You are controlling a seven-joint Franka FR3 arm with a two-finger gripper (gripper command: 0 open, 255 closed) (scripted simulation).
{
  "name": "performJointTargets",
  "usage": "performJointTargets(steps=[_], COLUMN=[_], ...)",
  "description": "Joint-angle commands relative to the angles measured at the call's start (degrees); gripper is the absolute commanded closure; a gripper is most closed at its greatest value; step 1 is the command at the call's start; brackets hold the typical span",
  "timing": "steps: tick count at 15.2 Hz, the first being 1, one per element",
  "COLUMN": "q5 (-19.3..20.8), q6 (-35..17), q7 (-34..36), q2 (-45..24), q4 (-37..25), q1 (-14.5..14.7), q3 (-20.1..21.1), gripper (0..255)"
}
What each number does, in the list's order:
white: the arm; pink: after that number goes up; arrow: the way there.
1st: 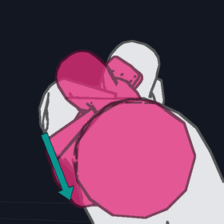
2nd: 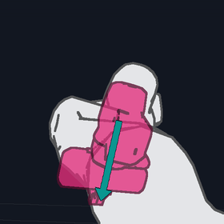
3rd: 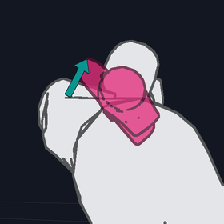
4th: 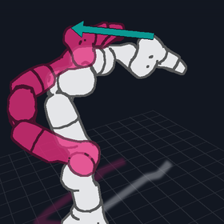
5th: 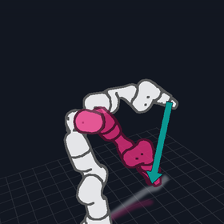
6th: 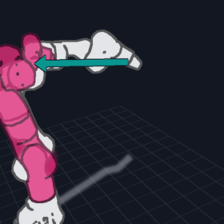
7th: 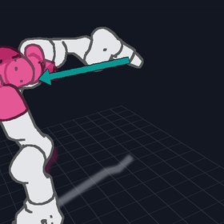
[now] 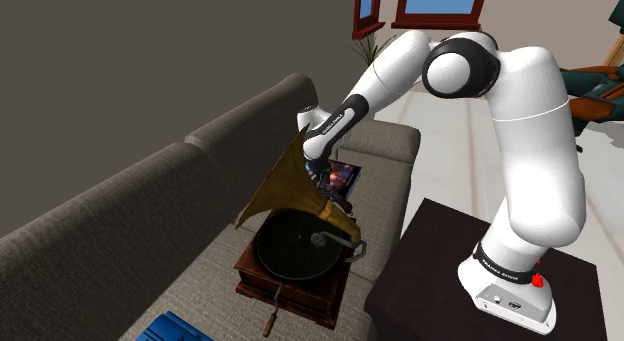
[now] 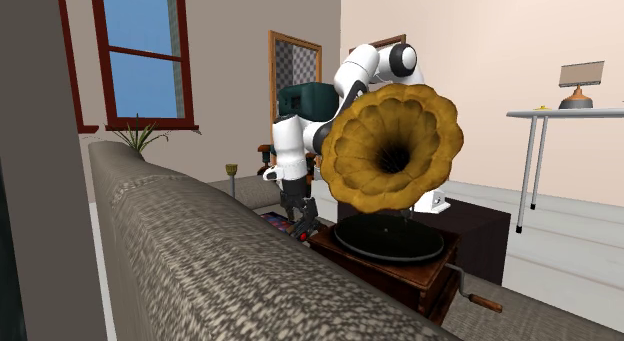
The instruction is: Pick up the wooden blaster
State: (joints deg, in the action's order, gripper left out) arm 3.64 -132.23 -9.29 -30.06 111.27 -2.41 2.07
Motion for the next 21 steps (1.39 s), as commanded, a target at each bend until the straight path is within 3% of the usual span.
performJointTargets(steps=[1, 10, 21], q5=[0.02, 0.02, -0.44], q6=[-0.27, -0.33, 6.0], q7=[0.01, 0.02, -0.4], q2=[-0.23, -0.21, 5.87], q4=[0.06, 0.13, -0.13], q1=[0.03, 0.04, -0.12], q3=[0.01, 0.01, 0.27], gripper=[255, 255, 255])
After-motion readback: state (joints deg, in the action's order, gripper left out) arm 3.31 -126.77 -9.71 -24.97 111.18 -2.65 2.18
